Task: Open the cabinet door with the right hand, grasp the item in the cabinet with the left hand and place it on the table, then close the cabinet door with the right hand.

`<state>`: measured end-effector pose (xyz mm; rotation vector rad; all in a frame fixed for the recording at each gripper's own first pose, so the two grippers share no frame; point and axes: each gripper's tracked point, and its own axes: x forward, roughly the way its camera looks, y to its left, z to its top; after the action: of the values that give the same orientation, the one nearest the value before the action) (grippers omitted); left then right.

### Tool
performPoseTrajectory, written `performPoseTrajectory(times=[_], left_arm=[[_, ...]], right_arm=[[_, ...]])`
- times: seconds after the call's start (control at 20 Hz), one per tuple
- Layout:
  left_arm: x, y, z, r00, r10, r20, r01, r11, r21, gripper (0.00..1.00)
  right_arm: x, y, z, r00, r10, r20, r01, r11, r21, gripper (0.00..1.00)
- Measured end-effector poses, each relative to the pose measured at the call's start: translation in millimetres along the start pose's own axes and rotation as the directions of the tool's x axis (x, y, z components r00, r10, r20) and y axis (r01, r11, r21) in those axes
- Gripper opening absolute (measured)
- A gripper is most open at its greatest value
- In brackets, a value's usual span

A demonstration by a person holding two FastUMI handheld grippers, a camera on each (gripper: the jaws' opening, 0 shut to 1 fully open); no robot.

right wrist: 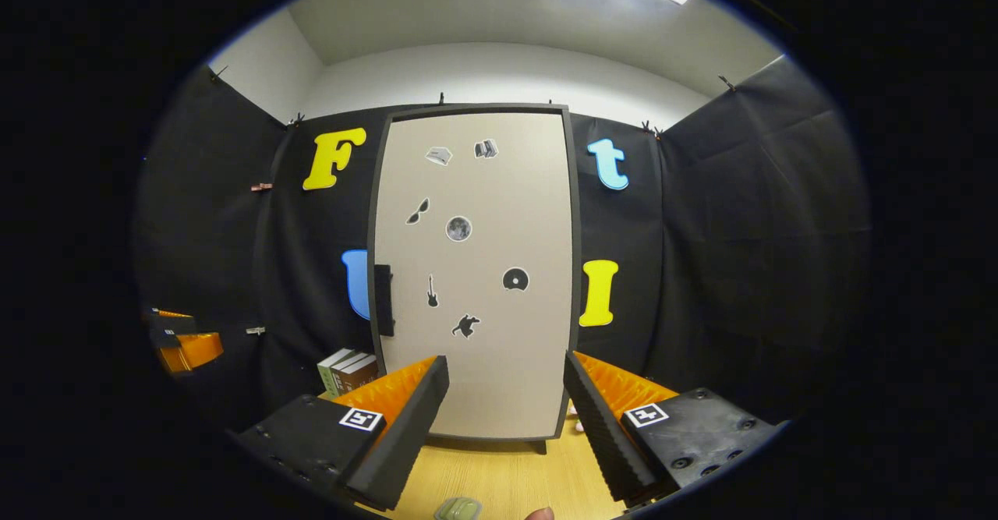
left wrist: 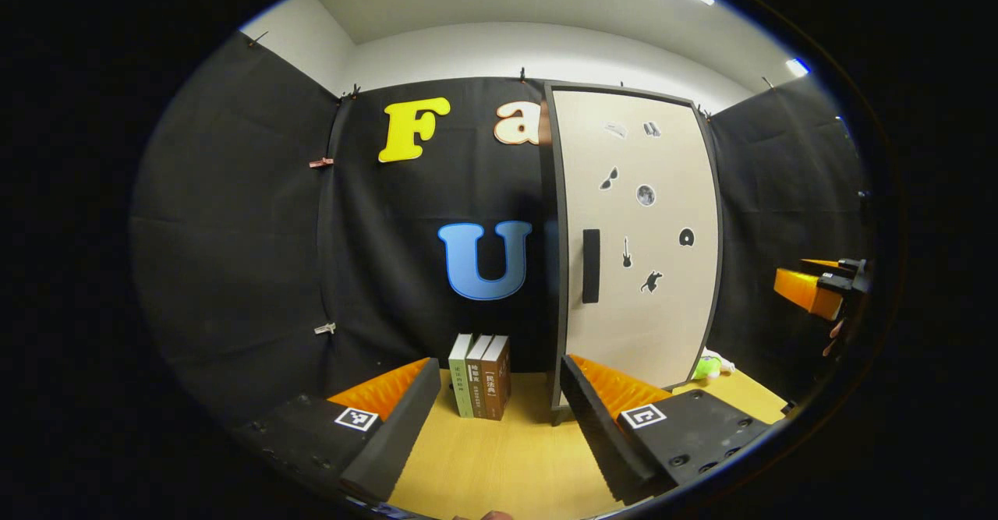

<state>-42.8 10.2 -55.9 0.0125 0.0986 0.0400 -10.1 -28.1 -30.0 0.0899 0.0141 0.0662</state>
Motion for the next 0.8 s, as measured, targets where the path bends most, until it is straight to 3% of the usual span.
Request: performPoseTrajectory(times=[0.3, 0.5, 0.8], left_arm=[[4.6, -10.4, -0.2, 1.0, -0.007, 0.02, 0.008, 0.997, -0.08, 0.97], [3.5, -3.3, 8.7, 0.998, 0.025, 0.054, -0.022, 0.999, -0.049, 0.97], [1.3, -17.8, 6.5, 0.997, 0.01, 0.071, -0.011, 1.0, 0.006, 0.97]], right_arm=[[5.2, -14.0, 2.3, 1.0, -0.014, 0.026, 0.014, 1.0, 0.002, 0.96], [8.2, -14.9, -0.5, 1.0, 0.007, 0.027, -0.008, 1.0, 0.006, 0.96], [4.0, -9.6, -6.8, 0.997, 0.067, 0.024, -0.067, 0.998, -0.007, 0.96]])
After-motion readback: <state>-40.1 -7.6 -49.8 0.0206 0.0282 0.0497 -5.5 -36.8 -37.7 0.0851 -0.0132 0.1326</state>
